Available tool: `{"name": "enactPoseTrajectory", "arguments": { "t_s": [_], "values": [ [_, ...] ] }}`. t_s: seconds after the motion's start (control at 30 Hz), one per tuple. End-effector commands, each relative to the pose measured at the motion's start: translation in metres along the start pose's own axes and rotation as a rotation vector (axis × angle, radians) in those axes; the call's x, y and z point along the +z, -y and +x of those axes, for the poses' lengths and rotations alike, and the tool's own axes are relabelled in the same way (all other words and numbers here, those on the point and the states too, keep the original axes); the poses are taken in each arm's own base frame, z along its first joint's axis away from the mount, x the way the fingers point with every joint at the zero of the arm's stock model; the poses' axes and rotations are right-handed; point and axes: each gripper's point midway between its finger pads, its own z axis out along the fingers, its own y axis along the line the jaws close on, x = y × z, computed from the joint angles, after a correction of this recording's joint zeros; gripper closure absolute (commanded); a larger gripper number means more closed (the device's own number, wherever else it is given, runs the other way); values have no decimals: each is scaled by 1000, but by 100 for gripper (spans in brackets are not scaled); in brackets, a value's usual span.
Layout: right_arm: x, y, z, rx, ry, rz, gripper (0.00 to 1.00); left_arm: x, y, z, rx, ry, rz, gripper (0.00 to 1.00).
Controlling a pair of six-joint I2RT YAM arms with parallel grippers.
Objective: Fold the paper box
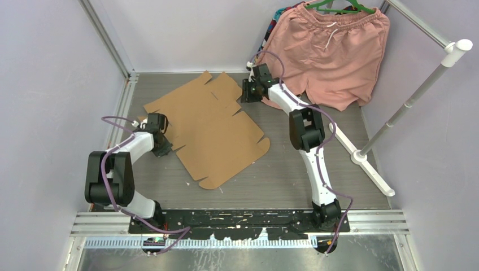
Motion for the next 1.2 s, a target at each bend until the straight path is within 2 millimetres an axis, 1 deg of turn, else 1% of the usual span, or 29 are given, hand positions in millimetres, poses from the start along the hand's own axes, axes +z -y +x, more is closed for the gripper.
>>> {"name": "enactPoseTrajectory", "arguments": {
  "t_s": [0.0, 0.33, 0.5, 0.53, 0.77, 1.17],
  "values": [
    [0, -13, -13, -44, 35, -19, 58, 6, 9, -20, -31, 59, 7, 100],
    [5, -12, -9, -52, 22, -6, 59, 8, 15, -24, -32, 60, 24, 100],
    [7, -16, -6, -68, 15, -11, 66, 8, 19, -26, -35, 60, 37, 100],
    [8, -19, -5, -73, 13, -15, 67, 7, 20, -27, -37, 62, 42, 100],
    [8, -31, 1, -103, 6, -29, 66, 0, 28, -33, -51, 77, 83, 100],
    [-3, -39, 2, -124, 22, -48, 66, -11, 45, -43, -77, 102, 166, 100]
  ]
}}
